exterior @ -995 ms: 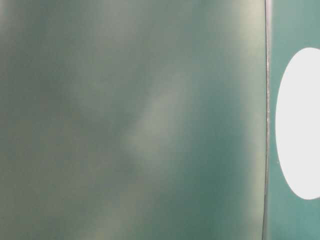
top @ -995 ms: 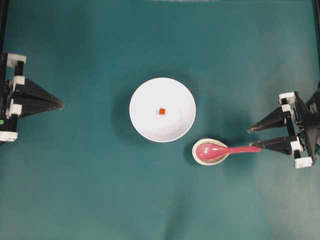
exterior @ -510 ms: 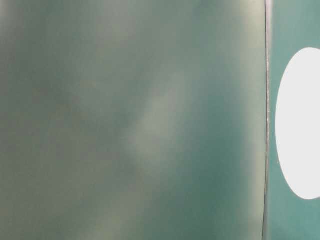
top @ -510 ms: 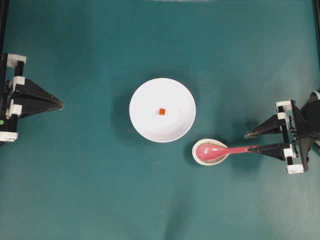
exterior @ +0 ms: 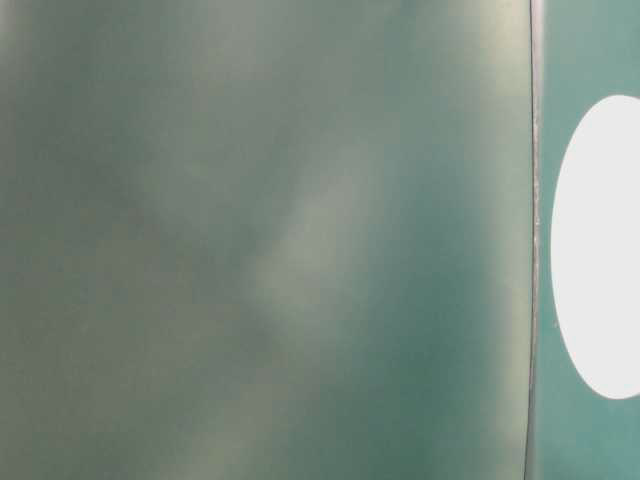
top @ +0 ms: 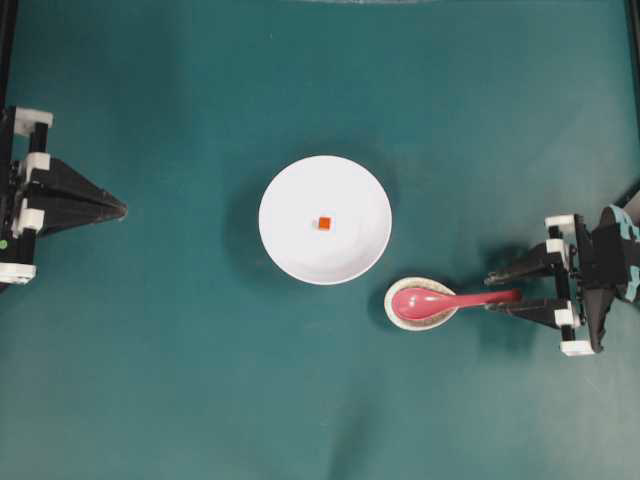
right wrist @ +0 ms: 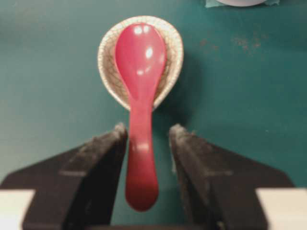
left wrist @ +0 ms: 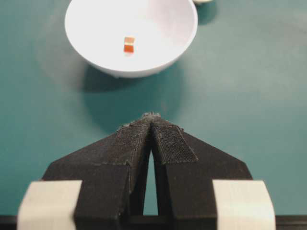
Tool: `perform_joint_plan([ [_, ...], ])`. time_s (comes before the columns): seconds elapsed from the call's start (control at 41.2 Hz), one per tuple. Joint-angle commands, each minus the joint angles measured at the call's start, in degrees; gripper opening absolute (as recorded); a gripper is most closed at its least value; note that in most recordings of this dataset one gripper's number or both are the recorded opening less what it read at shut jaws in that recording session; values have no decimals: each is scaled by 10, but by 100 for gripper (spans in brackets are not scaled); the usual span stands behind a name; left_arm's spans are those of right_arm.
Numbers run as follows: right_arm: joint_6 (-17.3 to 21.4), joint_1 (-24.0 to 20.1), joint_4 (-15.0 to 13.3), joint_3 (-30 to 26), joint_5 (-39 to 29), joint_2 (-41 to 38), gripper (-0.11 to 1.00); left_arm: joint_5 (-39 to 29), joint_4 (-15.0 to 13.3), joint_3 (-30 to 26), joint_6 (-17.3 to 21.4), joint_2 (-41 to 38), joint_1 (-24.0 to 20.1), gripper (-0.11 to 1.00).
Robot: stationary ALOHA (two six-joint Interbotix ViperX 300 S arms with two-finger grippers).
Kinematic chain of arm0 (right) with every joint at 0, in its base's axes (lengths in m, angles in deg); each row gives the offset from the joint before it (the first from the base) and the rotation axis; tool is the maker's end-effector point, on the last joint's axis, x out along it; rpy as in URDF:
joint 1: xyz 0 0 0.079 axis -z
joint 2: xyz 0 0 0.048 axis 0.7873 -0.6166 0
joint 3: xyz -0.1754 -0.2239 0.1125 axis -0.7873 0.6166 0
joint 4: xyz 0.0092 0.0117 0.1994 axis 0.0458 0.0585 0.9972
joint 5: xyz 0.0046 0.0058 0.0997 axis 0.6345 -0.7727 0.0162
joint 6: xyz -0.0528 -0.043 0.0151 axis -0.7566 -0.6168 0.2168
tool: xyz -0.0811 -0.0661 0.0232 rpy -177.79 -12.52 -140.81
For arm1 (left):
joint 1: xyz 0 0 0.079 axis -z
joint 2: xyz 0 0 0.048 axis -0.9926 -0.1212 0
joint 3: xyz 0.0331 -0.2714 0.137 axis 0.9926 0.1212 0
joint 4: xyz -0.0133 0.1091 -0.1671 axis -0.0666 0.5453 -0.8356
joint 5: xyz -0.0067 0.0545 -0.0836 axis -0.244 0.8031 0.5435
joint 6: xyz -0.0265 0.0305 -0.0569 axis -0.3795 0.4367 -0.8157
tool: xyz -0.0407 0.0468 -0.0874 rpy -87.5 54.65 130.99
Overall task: Grip the spoon and scoop the red block from the bowl with right arm.
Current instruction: 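Lower the right gripper onto the spoon handle and close it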
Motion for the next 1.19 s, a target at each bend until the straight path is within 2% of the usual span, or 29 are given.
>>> perform_joint_plan([
  [0.0, 4, -4, 3, -1, 8, -1, 49, 3, 1, -15, -1, -4, 1, 0],
  [0.437, 4, -14, 2, -6, 38, -35, 48, -2, 1, -15, -1, -4, 1, 0],
  [1.165, -4, -16, 2, -7, 40, -46, 45, -2, 1, -14, -1, -4, 2, 0],
])
